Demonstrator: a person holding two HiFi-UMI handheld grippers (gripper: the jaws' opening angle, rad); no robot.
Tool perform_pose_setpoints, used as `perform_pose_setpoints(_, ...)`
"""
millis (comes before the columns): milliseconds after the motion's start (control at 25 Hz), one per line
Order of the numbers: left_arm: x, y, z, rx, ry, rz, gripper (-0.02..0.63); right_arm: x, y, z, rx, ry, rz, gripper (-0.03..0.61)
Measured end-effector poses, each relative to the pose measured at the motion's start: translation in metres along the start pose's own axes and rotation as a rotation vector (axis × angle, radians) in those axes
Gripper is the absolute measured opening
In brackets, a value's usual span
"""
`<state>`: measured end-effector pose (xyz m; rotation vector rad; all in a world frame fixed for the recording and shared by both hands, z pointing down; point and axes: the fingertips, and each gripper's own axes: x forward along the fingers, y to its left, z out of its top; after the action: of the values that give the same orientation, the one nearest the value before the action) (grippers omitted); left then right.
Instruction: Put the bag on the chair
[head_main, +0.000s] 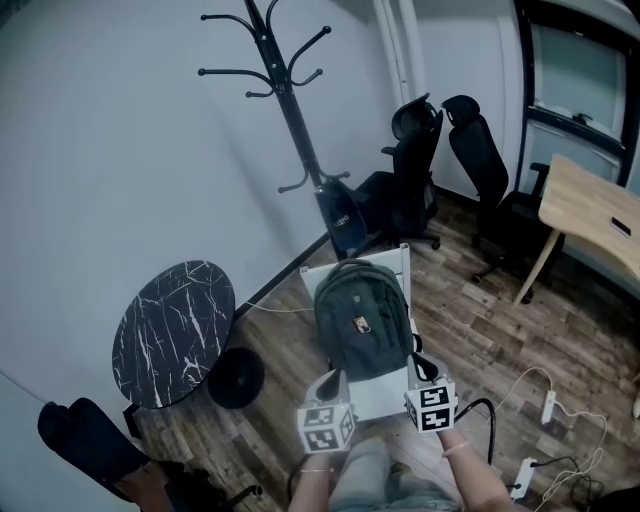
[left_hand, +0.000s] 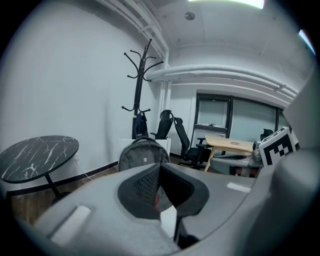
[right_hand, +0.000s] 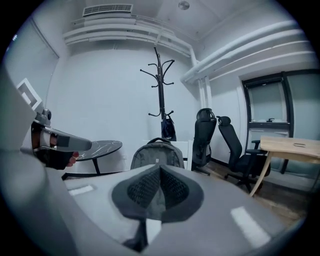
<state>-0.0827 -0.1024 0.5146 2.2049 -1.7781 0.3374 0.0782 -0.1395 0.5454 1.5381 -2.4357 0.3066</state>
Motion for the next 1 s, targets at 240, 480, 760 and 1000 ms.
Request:
perform_pose_setpoints(240,-0.019,-0.029,0.014,0.051,-0.023,-0.047,0.009,-0.029,0.004,0.022,-0.048,-0.049,-0.005,0.002)
perform_pose_setpoints(480,-0.032,-0.041,0.034,0.077,-0.067,-0.063,0.009,-0.051,0.01,0.045,-0.075,-0.099,-0.01,0.002)
perform_pose_setpoints(760,-0.058,-0.04,0.059,0.099,-0.129,-0.064,0.009,-0.074,0.022,0.067,-0.085,-0.151,-0.037,0.002)
perform_pose_setpoints(1000,-0.086,-0.03,0.07,0.107,-0.156,-0.071,0.009,-0.093,0.041,0.084,-0.074,-0.183,-0.057,0.002)
